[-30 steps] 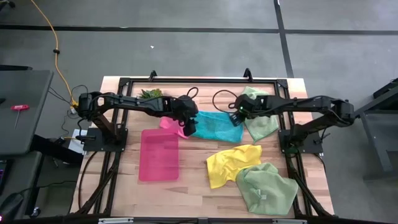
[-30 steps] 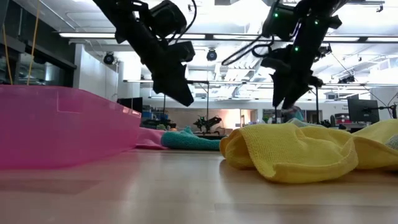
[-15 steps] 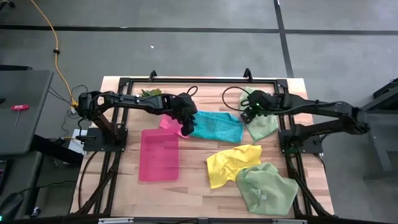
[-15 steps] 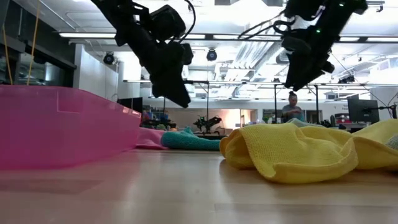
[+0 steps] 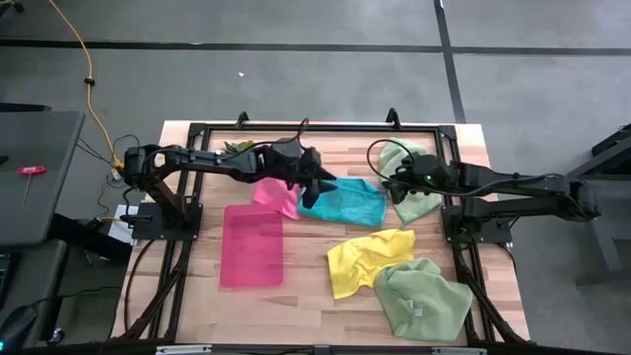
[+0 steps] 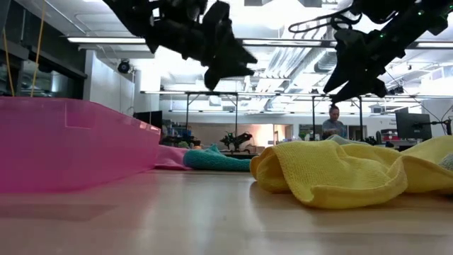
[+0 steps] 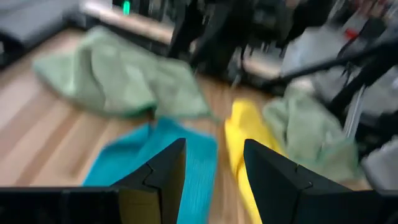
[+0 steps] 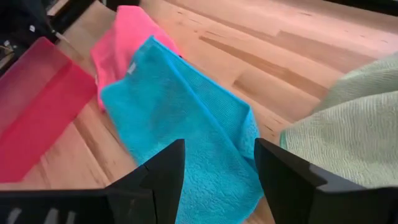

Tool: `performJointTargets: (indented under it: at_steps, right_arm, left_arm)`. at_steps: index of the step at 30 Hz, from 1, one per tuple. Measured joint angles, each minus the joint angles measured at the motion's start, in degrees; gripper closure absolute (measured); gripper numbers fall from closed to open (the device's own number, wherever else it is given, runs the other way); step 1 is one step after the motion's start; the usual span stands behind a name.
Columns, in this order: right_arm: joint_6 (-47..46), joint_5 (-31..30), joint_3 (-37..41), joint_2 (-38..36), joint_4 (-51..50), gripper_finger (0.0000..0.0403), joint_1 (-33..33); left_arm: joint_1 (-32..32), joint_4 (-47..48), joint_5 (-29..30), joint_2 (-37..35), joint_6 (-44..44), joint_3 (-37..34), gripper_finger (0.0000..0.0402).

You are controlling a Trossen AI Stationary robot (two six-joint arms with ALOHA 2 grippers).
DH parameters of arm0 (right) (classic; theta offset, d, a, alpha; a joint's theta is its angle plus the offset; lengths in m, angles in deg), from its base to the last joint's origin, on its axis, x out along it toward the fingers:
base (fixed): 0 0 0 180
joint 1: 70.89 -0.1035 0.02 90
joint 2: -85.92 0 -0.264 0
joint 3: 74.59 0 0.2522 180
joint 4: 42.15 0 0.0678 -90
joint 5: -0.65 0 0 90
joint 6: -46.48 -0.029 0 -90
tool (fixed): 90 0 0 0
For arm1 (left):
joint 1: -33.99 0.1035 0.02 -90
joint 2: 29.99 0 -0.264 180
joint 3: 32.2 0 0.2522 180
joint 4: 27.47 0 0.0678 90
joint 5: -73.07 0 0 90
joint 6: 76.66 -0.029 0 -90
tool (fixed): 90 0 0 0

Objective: Fold microfiber towels
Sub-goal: Fold the blue microfiber towel

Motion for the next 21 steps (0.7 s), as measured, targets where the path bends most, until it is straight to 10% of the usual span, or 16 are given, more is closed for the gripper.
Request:
performJointTargets:
  at_steps: [10, 21]
  right_arm:
    - [1.54, 0.34, 0.0, -0.11, 0.74, 0.0217, 0.02]
    - [-6.6, 1.74, 0.0, 3.13, -2.23, 0.0217, 0.02]
  left_arm:
    - [3.2, -29.0, -2.3, -0.03, 17.88, -15.81, 0.0251]
    - [2.7, -14.86, -1.79, -0.55, 9.51, -17.47, 0.0251]
